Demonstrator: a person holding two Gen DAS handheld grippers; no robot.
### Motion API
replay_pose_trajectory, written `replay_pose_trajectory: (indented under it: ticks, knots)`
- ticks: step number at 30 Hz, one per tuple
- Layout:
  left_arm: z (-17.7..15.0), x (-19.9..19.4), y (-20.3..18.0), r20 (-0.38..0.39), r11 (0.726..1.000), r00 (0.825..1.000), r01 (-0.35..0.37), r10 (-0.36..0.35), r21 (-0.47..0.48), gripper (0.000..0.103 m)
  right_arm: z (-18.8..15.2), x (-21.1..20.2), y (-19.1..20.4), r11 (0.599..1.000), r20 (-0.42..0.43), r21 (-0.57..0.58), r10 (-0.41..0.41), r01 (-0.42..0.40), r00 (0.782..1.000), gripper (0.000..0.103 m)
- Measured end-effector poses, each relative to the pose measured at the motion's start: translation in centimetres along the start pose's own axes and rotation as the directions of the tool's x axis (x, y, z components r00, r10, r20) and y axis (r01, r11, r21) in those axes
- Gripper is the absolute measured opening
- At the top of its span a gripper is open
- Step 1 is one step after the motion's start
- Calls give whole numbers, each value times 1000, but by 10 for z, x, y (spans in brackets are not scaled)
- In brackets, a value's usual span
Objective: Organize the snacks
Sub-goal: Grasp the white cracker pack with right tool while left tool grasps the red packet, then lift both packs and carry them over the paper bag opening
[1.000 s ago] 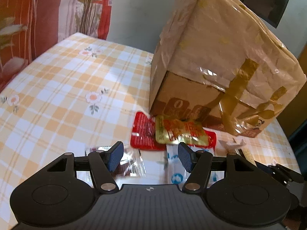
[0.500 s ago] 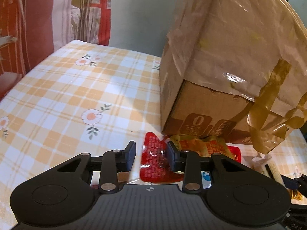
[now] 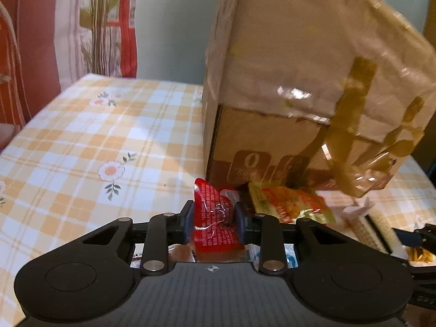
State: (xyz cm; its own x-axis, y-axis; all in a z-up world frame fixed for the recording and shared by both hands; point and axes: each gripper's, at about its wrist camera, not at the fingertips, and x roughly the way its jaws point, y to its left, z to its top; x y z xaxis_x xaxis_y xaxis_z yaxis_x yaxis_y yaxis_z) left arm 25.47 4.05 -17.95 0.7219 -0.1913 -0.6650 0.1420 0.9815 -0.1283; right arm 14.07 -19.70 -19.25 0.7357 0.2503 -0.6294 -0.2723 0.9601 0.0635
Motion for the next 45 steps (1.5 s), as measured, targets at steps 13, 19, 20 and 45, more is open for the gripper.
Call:
replay_pose_trajectory:
  ticks: [13,19,20,45]
  knots:
    - [0,-60,4,95,998,995,2,4,-61,31,0,-2,0,1000,-3,14,10,-10,1000,51]
    - [6,-76,1,132,998,991,9,-1,-60,31,4,-14,-2,998,12,39,41,-42,999,50]
    - [6,-78,0,136,998,991,14,-6,-58,31,5,-18,-2,998,19,37,47,-48,999,50]
    - [27,-128,-24,300,997,951,73,-77,26,31,59,-98,14,978,284,-91,206,-188,936,49]
